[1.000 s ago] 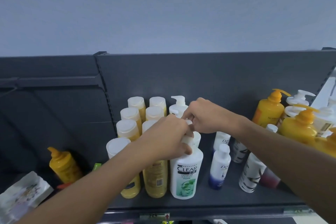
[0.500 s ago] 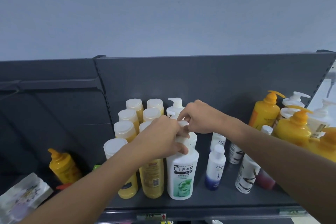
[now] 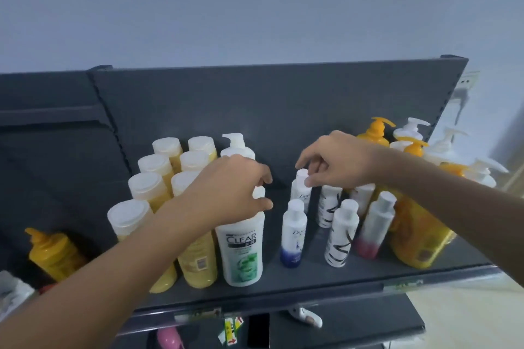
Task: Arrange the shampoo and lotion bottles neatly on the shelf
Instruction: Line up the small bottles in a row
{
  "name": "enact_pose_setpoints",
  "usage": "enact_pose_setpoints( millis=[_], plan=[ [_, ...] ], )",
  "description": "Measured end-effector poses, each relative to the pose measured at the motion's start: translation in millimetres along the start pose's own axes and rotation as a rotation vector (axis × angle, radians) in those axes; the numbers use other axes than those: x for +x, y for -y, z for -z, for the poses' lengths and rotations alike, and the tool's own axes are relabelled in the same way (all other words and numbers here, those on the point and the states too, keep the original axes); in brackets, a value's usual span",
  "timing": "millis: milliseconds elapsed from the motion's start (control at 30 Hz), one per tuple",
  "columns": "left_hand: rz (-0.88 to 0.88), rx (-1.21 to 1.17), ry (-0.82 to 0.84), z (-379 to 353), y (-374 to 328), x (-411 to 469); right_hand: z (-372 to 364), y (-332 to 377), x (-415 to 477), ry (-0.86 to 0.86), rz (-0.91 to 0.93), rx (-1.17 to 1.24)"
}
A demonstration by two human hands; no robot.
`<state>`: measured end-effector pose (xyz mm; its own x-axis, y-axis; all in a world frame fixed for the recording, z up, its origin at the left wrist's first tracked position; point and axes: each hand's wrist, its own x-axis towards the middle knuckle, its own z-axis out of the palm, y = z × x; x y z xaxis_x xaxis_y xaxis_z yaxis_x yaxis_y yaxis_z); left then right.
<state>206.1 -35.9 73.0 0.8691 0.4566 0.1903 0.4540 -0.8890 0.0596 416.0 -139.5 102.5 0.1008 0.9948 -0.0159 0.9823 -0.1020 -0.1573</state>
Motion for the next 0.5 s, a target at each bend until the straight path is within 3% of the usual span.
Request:
enact_pose_setpoints(
  millis=[200,500],
  plan=[
    [-0.025,-0.016,0.108,-24,-49,34,-23,-57,-42,0.113,0.005,-0.076],
    [0.233,-0.028,0.296,-59,-73,45,-67,-82,-41,0.040,0.126,-0.068]
  ],
)
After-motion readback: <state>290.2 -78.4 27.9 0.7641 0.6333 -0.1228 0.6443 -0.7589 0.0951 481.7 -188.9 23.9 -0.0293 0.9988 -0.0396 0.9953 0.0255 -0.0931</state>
